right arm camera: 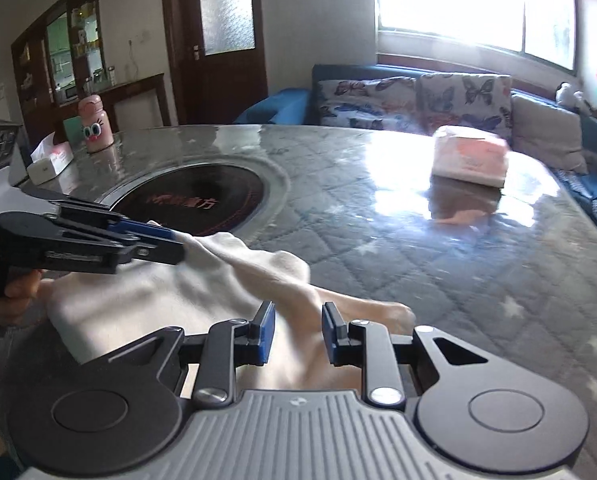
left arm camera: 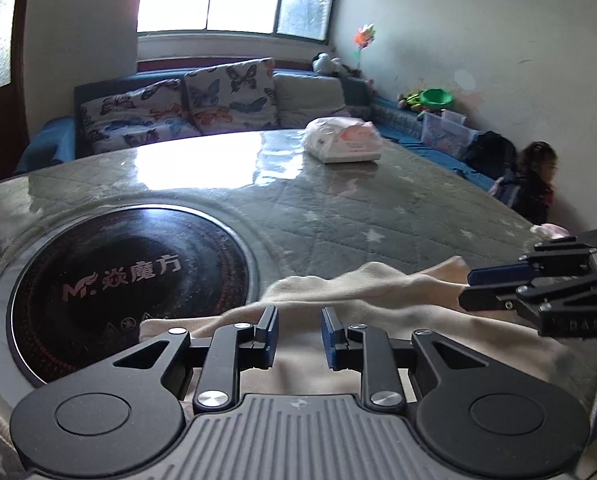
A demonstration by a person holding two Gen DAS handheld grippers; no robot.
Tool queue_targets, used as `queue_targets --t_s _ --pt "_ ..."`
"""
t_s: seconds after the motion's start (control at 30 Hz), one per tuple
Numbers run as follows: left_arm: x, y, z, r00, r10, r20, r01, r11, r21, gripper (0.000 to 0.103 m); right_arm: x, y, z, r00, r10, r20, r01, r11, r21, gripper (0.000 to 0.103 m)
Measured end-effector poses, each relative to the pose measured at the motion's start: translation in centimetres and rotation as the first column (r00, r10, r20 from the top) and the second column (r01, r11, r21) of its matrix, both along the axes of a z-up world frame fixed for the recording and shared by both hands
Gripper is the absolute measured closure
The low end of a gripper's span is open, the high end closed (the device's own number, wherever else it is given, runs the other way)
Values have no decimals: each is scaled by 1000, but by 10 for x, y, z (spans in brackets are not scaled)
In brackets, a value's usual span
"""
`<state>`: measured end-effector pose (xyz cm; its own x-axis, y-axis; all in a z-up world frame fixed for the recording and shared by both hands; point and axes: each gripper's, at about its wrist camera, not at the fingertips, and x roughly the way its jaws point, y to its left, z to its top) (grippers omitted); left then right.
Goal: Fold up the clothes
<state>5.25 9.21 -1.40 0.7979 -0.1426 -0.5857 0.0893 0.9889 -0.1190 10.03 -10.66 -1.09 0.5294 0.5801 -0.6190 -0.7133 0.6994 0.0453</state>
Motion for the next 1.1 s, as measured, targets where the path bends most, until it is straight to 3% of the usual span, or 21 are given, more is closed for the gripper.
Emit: queue_targets --t_s 0.33,0.57,0.67,0.83,0.97,1.1 --pt "-54 -40 4 989 -141 53 139 990 38 77 -48 -20 4 996 45 75 -44 999 -20 79" --pt "-56 -35 -17 994 -108 13 107 993 38 77 -61 -24 -6 991 36 129 -30 998 -48 79" --pt "-56 -32 -18 995 -100 13 100 995 28 76 -63 -32 0 992 15 124 -14 1000 -11 79" --pt "-58 -35 -19 995 -97 18 97 995 32 75 -59 -42 -10 999 7 36 -7 1000 7 80" --pt "-57 -34 -19 995 -94 14 93 995 26 74 -43 -61 3 996 -53 -65 62 986 156 82" --pt "-57 -37 -19 996 -91 16 90 995 37 72 -16 -75 1 980 -126 -154 157 965 210 88"
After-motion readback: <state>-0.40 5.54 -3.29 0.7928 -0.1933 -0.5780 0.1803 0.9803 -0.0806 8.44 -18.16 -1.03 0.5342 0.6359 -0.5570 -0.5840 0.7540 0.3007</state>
